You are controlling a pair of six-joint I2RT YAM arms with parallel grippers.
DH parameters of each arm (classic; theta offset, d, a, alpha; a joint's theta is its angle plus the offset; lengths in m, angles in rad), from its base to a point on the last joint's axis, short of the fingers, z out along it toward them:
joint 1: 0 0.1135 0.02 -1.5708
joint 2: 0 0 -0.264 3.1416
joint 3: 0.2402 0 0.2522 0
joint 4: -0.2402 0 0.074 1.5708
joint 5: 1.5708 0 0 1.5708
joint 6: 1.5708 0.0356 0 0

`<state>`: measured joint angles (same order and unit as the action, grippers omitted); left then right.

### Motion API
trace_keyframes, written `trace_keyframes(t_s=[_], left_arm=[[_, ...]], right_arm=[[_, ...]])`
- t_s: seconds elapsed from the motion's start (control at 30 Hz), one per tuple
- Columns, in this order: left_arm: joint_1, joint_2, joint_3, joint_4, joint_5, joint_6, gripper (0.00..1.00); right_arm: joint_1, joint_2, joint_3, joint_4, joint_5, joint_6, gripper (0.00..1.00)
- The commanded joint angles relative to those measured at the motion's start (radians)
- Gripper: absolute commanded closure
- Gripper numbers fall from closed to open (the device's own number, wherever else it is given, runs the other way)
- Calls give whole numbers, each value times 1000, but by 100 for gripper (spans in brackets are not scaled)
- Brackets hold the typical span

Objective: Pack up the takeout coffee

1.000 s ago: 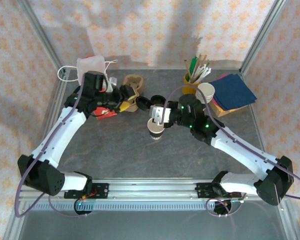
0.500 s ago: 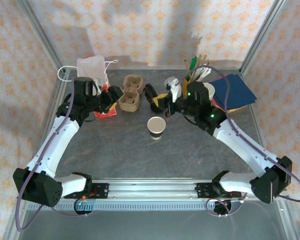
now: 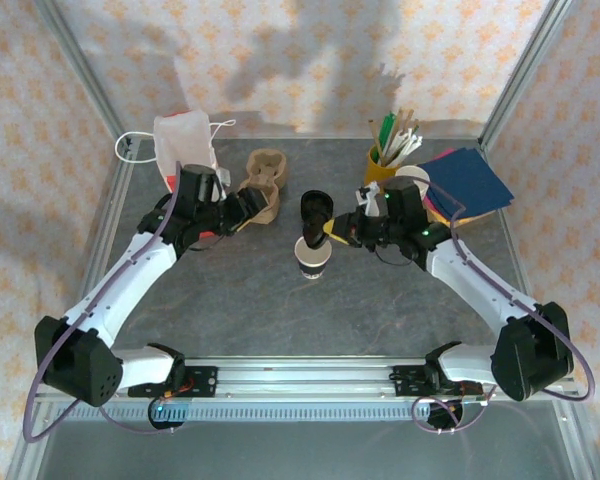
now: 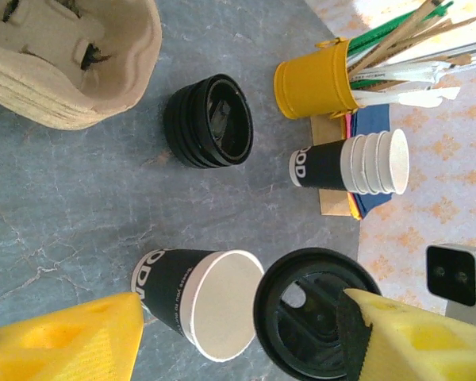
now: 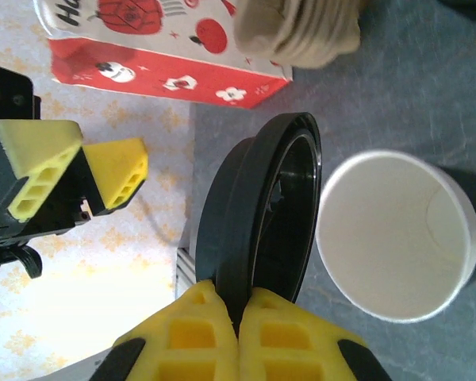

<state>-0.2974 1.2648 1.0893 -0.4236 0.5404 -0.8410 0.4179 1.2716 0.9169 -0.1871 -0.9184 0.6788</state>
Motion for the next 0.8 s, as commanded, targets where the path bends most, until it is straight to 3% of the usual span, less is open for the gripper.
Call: trace_keyframes(t_s=[0.0, 0.2, 0.43, 0.77], left_arm=[[-12, 13, -7, 48, -26, -20, 33], [-16, 15, 1, 39, -30, -17, 34], [-16, 9, 1, 34, -37, -13, 34], [-16, 19, 2, 30, -39, -7, 34]], right_arm=[[-5, -8, -54, 65, -32, 99, 100], [-7, 9, -106, 89, -28, 117, 100], [-8, 28, -112, 57, -9, 95, 79], [-9, 65, -104, 19, 27, 53, 76]])
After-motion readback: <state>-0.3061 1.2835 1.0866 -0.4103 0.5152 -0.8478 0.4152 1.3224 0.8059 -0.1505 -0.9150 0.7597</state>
